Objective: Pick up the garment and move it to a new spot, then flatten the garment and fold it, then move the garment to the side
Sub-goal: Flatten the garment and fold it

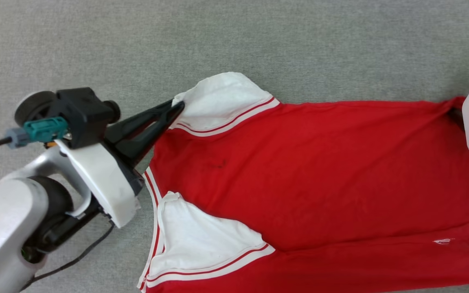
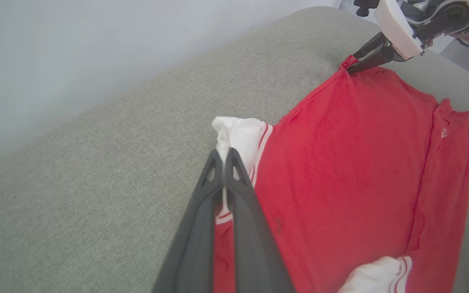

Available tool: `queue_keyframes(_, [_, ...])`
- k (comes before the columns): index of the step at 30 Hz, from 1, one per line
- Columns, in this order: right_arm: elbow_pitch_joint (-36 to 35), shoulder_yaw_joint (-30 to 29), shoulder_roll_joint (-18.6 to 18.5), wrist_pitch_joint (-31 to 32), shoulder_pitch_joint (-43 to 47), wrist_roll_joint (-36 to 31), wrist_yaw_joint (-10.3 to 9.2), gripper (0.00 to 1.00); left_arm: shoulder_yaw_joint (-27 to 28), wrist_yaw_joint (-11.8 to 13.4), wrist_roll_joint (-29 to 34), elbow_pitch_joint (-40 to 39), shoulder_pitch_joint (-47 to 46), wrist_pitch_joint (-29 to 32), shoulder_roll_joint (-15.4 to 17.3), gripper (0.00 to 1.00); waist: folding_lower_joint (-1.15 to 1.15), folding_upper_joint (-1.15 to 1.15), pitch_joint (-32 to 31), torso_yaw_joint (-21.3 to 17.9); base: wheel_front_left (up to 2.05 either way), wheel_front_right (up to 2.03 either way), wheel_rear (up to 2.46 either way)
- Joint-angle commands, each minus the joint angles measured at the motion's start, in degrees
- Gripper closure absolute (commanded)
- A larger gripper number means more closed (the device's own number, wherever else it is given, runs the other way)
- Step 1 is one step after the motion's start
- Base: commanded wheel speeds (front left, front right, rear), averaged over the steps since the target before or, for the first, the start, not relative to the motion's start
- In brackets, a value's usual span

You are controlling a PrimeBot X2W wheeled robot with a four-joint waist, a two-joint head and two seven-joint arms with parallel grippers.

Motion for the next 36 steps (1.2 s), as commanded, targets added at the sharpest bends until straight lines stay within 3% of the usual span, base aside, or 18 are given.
queue_keyframes(1, [2.77,2.63,0.44,0.05,1.76,0.09,-0.01,0.0,-0.67,0.22,0.21,-0.22,1.02,-0.42,-0.65,1.0,0.0,0.0,0.83,0.94,0.0,0.0,0.0])
queue_keyframes(4, [4.72,4.17,1.29,-0.61,3.2,1.24,0.05,0.01,-0.86,0.47,0.53,0.16,1.3,-0.8,-0.86,1.0,0.0,0.0,1.02,1.32,0.0,0.0,0.0])
queue_keyframes(5, [5.27,4.63,1.34,-0.81,3.58,1.39,0.07,0.5,-0.93,0.54,0.49,0.32,1.56,-0.95,-0.95,1.0,0.0,0.0,0.97,1.4,0.0,0.0,0.0])
queue_keyframes(6, [5.71,5.21,1.2,-1.19,3.91,1.6,0.07,0.87,-1.05,0.44,0.55,0.58,1.8,-1.04,-0.97,1.0,0.0,0.0,0.81,1.45,0.0,0.0,0.0])
queue_keyframes(7, [6.0,5.53,1.06,-1.74,4.11,1.8,0.07,1.0,-1.11,0.52,0.68,0.85,2.0,-1.18,-1.01,1.0,0.0,0.0,0.55,1.46,0.0,0.0,0.0])
queue_keyframes(23, [4.31,3.87,-1.49,-13.64,5.02,6.38,-0.01,1.0,0.89,3.42,-0.84,4.22,8.36,-6.47,1.5,1.0,0.0,0.0,-11.35,-1.58,0.0,0.0,0.0])
queue_keyframes(29, [0.73,2.15,-2.1,-16.87,11.87,8.7,-0.01,1.0,1.04,5.85,-2.8,2.45,14.6,-8.19,3.33,1.0,0.0,0.0,-16.47,-2.38,0.0,0.0,0.0])
queue_keyframes(36, [-8.93,-0.37,-2.02,-18.94,27.09,10.17,-0.01,1.0,0.17,10.65,-7.25,-1.4,28.67,-12.05,6.49,1.0,0.0,0.0,-19.5,-3.26,0.0,0.0,0.0])
